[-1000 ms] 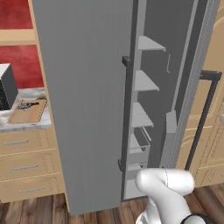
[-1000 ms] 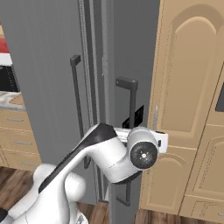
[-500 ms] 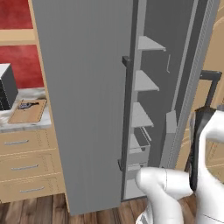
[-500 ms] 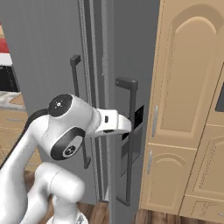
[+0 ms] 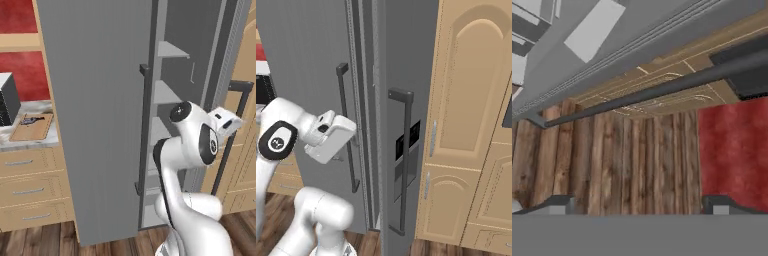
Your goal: Retrieve a lemon from the fridge and place it on the cutting board with the fish.
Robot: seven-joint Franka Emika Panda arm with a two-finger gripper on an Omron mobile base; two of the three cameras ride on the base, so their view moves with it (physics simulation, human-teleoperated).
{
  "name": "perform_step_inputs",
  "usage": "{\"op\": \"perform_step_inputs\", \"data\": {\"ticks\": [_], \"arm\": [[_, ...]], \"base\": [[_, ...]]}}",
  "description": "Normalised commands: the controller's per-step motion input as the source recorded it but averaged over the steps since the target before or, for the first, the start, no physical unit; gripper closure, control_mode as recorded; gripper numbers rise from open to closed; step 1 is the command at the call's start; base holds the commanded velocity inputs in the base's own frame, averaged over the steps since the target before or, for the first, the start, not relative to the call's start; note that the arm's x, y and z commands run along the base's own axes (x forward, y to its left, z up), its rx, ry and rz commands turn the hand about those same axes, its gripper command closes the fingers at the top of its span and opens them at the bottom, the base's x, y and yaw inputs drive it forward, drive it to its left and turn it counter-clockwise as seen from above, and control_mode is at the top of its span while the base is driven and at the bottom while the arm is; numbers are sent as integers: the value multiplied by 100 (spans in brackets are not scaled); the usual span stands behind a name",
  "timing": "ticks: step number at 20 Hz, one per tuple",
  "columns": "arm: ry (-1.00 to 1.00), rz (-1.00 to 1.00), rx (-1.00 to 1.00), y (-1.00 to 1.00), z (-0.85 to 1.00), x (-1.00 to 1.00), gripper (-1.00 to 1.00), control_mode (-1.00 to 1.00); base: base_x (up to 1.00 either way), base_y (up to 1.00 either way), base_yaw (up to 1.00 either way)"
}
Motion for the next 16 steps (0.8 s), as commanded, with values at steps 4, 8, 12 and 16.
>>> {"op": "perform_step_inputs", "data": {"ticks": [4, 8, 12, 16], "arm": [[25, 0, -14, 45, -27, 79, -100, -100], [11, 0, -8, 35, -2, 79, -100, -100], [6, 0, -4, -10, -8, 55, -100, -100], [2, 0, 0, -49, -17, 48, -100, -100]], "base": [[0, 0, 0], [0, 0, 0], [0, 0, 0], [0, 0, 0]]}}
